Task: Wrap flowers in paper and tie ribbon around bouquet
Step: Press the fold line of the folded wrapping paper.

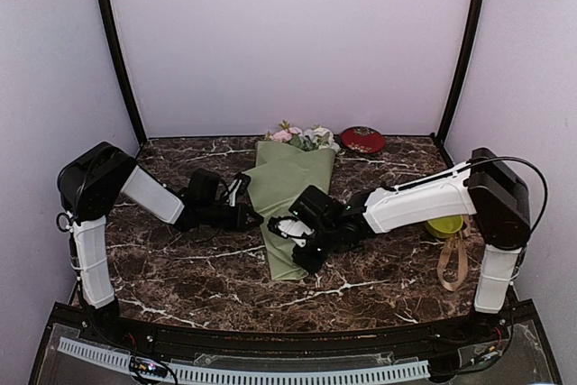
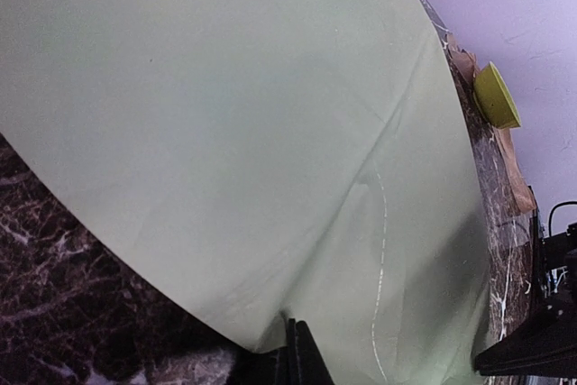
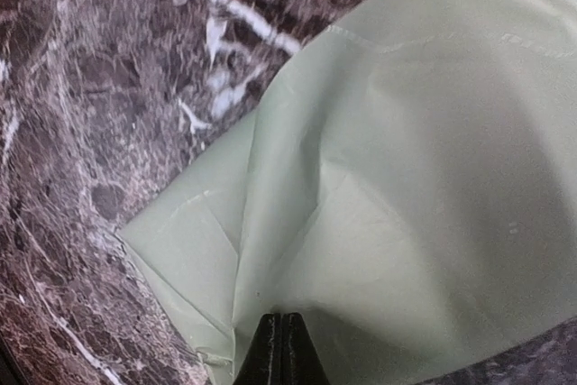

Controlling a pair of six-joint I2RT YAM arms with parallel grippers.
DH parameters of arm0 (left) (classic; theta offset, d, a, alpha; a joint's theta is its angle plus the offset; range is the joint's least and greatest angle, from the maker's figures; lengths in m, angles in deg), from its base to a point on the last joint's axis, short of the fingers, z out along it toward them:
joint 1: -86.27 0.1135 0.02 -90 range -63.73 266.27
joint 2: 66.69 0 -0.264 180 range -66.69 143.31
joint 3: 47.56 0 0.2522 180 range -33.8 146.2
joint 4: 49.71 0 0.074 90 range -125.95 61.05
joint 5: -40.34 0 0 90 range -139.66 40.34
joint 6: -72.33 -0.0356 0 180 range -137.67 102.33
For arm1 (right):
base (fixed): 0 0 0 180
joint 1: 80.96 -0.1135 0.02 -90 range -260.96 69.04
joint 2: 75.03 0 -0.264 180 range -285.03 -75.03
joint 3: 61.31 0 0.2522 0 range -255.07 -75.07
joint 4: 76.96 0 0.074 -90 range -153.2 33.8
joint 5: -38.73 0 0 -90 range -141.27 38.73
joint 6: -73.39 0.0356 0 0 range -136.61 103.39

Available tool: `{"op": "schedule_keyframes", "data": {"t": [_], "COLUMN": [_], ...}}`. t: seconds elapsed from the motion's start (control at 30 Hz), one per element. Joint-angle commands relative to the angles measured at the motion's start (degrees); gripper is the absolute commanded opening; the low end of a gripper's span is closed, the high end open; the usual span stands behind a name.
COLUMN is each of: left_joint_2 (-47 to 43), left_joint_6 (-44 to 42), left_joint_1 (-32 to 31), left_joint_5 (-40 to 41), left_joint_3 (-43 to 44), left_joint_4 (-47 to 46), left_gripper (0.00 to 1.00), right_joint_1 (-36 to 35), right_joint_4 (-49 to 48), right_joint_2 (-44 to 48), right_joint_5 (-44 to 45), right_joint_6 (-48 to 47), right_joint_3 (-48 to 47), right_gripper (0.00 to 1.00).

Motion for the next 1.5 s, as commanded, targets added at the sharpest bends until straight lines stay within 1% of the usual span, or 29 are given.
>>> {"op": "schedule_keyframes", "data": {"t": [0.0, 0.2, 0.3, 0.4, 0.47, 0.57, 0.67, 0.8, 0.93, 1.0, 1.03, 1.2, 1.3, 1.37, 1.47], "left_joint_2": [0.6, 0.7, 0.7, 0.7, 0.7, 0.7, 0.7, 0.6, 0.6, 0.6, 0.6, 0.7, 0.6, 0.6, 0.7], "left_joint_6": [-1.3, -2.2, -2.6, -3.0, -3.2, -3.2, -3.3, -3.5, -3.9, -4.1, -4.2, -5.1, -5.7, -6.0, -6.0], "left_joint_1": [0.3, 0.4, 0.4, 0.4, 0.4, 0.4, 0.4, 0.4, 0.4, 0.4, 0.4, 0.4, 0.4, 0.4, 0.4], "left_joint_5": [0.7, 1.1, 1.3, 1.6, 1.6, 1.6, 1.6, 1.7, 1.3, 1.0, 0.9, 0.5, 0.3, 0.1, -0.3], "left_joint_3": [-0.1, 0.3, 0.7, 0.9, 1.0, 1.0, 1.1, 1.0, 1.3, 1.4, 1.5, 2.2, 2.4, 2.4, 2.4], "left_joint_4": [3.4, 4.3, 4.9, 5.4, 5.7, 5.8, 6.0, 6.1, 6.5, 6.8, 6.8, 7.8, 8.5, 8.7, 8.8], "left_gripper": [0.0, 0.0, 0.0, 0.0, 0.0, 0.0, 0.0, 0.0, 0.0, 0.0, 0.0, 0.0, 0.0, 0.0, 0.0], "right_joint_1": [-1.7, -2.4, -2.6, -1.9, 0.5, 5.9, 9.3, 10.6, 13.8, 15.7, 16.3, 16.8, 17.9, 18.7, 19.1], "right_joint_4": [0.9, 4.9, 9.4, 10.6, 9.1, 4.1, -1.4, -3.7, -4.7, -5.0, -4.9, -1.6, -0.6, 0.4, 1.8], "right_joint_2": [-2.0, 2.4, 4.6, 8.6, 11.0, 11.5, 8.0, 1.9, -2.9, -3.6, -3.5, -1.7, 2.0, 5.0, 5.9], "right_joint_5": [-3.6, -5.2, -5.1, -6.4, -8.8, -16.5, -23.5, -25.7, -26.3, -25.9, -25.1, -20.6, -20.0, -19.5, -19.7], "right_joint_6": [-0.7, 0.1, -0.2, -0.1, 0.6, 2.5, 3.9, 4.6, 6.4, 7.2, 7.4, 7.8, 8.7, 8.8, 8.1], "right_joint_3": [1.8, 8.4, 9.9, 10.7, 10.3, 8.6, 5.5, 1.0, 0.5, 1.7, 3.9, 8.9, 11.5, 11.4, 7.3], "right_gripper": [0.0, 0.0, 0.0, 0.0, 0.0, 0.0, 0.0, 0.0, 0.0, 0.0, 0.0, 0.0, 0.0, 0.0, 0.0]}}
